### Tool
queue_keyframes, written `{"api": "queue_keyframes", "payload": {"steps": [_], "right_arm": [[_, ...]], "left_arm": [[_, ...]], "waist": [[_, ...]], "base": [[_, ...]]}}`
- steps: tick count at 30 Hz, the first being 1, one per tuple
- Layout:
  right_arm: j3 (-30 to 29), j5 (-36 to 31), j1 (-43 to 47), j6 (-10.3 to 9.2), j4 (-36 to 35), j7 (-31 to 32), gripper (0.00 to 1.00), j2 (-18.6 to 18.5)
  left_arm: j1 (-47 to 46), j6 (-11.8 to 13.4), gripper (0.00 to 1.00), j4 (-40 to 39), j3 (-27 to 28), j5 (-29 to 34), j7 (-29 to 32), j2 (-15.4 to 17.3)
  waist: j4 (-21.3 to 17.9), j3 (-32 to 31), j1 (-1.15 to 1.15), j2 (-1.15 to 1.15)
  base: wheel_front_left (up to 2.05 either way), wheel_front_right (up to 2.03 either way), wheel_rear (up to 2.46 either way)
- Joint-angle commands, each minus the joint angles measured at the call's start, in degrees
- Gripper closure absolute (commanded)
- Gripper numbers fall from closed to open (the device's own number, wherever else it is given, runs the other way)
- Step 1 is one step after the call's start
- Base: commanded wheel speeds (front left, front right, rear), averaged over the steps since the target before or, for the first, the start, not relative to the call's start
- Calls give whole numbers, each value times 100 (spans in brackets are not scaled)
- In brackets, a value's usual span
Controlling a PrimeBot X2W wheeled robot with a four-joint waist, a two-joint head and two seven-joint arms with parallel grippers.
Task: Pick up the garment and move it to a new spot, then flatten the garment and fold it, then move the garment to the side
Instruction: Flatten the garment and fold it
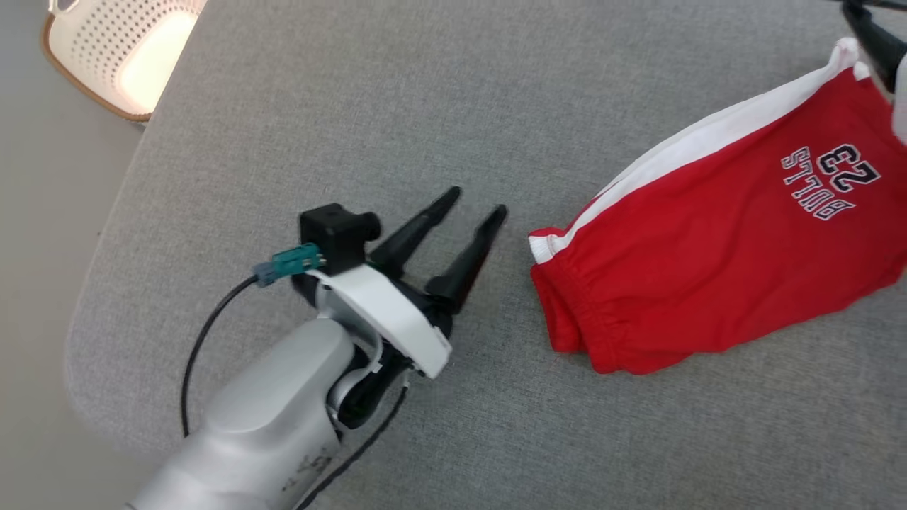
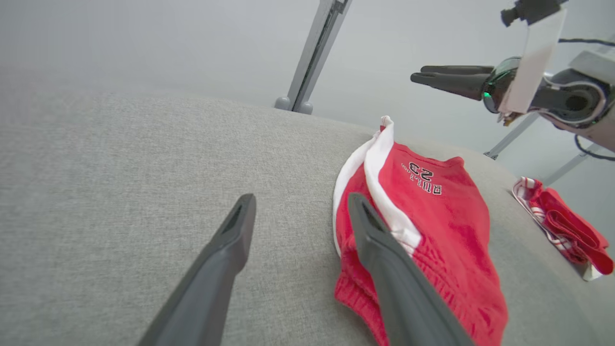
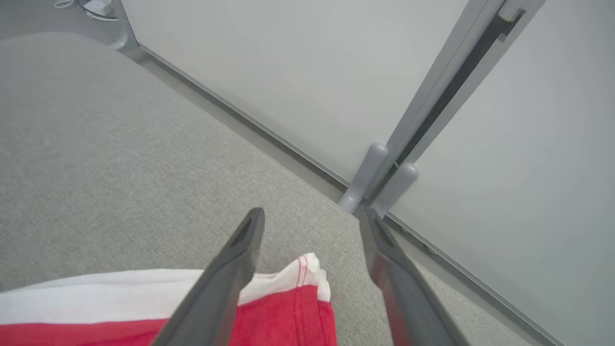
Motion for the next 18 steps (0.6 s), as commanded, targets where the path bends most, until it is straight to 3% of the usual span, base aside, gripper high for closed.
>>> {"api": "queue_keyframes", "payload": {"steps": [1,8,13,18], "right_arm": [[-47,59,150,-13,10,-303,0,82],[-197,150,793,-13,35,-1908,0,459],[-519,61,1349,-13,78,-2902,0,752],[-1086,-254,2038,-13,62,-3479,0,1046]], "left_arm": [[103,-6,0,61,179,81,-25,78],[664,171,0,-67,1490,579,-25,92],[1132,355,0,-461,2445,1277,-25,15],[1580,417,0,-887,3190,2142,-25,-157]], "waist": [[-136,-156,0,0],[-546,-730,0,0],[-857,-1056,0,0],[-1128,-1264,0,0]], "base": [[0,0,0],[0,0,0],[0,0,0],[0,0,0]]}}
